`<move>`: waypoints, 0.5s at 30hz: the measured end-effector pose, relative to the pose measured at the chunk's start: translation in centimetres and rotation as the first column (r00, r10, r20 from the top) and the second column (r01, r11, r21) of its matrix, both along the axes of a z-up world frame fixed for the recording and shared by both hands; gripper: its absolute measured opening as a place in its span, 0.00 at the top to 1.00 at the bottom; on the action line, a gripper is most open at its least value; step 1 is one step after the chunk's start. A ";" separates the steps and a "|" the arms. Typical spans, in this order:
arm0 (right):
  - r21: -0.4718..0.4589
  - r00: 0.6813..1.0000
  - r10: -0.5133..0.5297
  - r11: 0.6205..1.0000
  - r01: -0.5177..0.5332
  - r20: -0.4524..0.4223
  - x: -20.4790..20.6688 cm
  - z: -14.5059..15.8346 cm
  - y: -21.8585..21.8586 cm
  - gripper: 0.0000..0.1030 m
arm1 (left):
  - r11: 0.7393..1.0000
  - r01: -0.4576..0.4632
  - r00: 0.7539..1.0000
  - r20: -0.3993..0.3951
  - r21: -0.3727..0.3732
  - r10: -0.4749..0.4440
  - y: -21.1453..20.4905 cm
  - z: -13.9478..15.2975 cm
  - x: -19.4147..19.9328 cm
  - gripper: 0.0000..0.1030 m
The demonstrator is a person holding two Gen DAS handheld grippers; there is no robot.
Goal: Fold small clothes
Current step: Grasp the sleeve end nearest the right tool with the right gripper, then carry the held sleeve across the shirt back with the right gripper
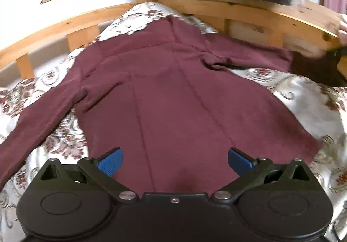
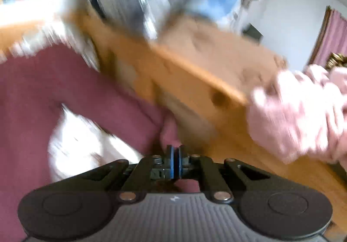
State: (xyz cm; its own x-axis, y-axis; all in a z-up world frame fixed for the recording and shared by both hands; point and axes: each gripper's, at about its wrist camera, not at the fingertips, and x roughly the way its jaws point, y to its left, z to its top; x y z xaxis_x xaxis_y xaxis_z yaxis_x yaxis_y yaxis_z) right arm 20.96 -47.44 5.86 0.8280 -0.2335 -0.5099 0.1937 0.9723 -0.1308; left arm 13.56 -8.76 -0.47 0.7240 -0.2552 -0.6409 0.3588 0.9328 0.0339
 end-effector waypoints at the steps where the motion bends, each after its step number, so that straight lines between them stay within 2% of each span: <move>1: 0.034 0.998 0.036 0.999 -0.038 0.048 -0.1 1.2 1.0 0.94 | 1.000 -0.030 1.000 -0.007 0.007 0.030 0.3 0.1 0.4 0.01; 5: 0.104 0.964 0.193 0.971 -0.214 0.184 0.2 4.5 5.8 0.94 | 0.990 -0.138 0.990 -0.031 -0.002 0.138 2.4 0.7 1.8 0.01; 8: 0.137 0.921 0.318 0.925 -0.353 0.225 1.0 5.3 10.0 0.94 | 0.978 -0.206 0.978 -0.037 -0.033 0.204 4.6 1.3 2.3 0.01; 11: 0.147 0.872 0.440 0.868 -0.474 0.215 2.3 4.4 14.4 0.94 | 0.965 -0.261 0.965 -0.035 -0.034 0.259 6.3 1.8 2.5 0.01; 15: 0.139 0.797 0.583 0.786 -0.602 0.159 3.2 2.0 19.9 0.94 | 0.953 -0.302 0.953 -0.033 -0.029 0.301 7.9 1.8 2.3 0.01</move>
State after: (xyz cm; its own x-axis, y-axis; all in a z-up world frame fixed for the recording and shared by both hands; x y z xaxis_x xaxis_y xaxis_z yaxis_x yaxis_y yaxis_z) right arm 24.17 -27.55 7.87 0.8230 0.4044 -0.3989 -0.4255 0.9041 0.0385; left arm 15.86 -0.81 1.32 0.7526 -0.0494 -0.6566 0.0609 0.9981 -0.0053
